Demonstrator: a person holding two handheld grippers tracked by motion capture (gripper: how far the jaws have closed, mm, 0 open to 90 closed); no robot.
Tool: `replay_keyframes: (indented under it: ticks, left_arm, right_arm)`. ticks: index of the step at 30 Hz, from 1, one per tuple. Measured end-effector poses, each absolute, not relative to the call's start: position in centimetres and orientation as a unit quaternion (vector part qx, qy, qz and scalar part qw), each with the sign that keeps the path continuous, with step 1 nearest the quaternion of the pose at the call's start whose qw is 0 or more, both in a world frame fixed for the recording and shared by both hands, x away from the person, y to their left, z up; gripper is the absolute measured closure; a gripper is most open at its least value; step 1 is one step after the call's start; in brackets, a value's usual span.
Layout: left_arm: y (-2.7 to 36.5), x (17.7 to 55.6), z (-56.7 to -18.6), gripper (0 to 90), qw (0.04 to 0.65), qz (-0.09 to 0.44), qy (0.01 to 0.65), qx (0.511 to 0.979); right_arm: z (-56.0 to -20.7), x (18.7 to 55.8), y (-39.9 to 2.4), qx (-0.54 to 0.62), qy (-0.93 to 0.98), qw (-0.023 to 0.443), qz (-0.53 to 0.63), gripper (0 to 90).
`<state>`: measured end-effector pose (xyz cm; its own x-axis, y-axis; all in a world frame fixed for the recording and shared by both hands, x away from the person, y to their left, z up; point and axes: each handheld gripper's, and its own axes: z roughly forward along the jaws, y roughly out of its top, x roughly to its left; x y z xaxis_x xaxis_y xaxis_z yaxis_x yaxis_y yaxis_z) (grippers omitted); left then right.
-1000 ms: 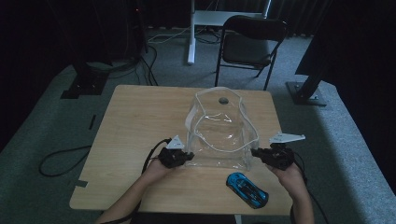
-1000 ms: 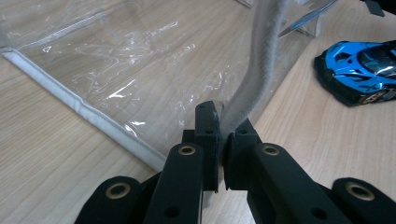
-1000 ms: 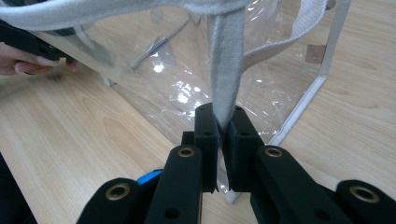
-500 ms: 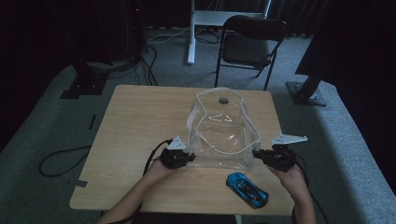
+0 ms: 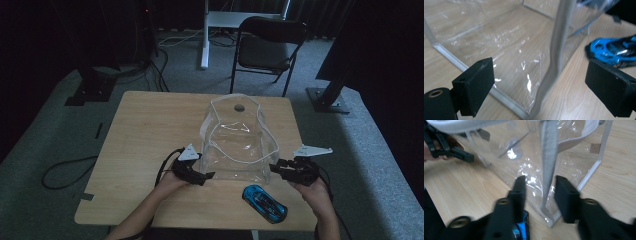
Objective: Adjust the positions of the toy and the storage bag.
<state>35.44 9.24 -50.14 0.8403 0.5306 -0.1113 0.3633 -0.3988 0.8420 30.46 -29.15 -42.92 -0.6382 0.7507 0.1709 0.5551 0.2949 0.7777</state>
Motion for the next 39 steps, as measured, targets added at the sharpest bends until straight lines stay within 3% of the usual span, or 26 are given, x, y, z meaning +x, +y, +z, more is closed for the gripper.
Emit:
replay_keyframes:
  ticks: [2, 4, 5, 6, 11, 22, 39]
  left_arm:
    - [9.4, 35.5, -49.8, 8.2, 0.483, 0.092, 0.270, 0.828]
    - [9.4, 35.6, -49.7, 0.2, 0.481, 0.084, 0.269, 0.830]
    - [9.4, 35.7, -49.5, 0.2, 0.483, 0.076, 0.269, 0.830]
    - [9.5, 35.6, -49.4, 0.2, 0.483, 0.081, 0.268, 0.830]
    - [9.7, 35.5, -49.0, 0.2, 0.483, 0.084, 0.268, 0.829]
    - [11.3, 35.1, -47.6, 0.2, 0.483, 0.109, 0.275, 0.824]
    - [14.4, 34.7, -46.4, 0.3, 0.475, 0.144, 0.302, 0.814]
  right_arm:
    - [-43.0, 30.5, -29.3, 0.415, 0.791, 0.108, 0.437, 46.8]
    - [-43.2, 30.5, -29.3, 0.416, 0.788, 0.105, 0.441, 42.0]
    - [-43.3, 30.5, -29.3, 0.414, 0.790, 0.100, 0.441, 40.4]
    - [-43.5, 30.4, -29.1, 0.410, 0.791, 0.104, 0.441, 28.6]
    - [-43.9, 30.0, -28.6, 0.405, 0.801, 0.096, 0.431, 13.7]
    - [-45.3, 28.7, -29.0, 0.426, 0.788, 0.144, 0.420, 13.9]
    - [-46.0, 26.0, -27.6, 0.380, 0.805, 0.137, 0.434, 12.8]
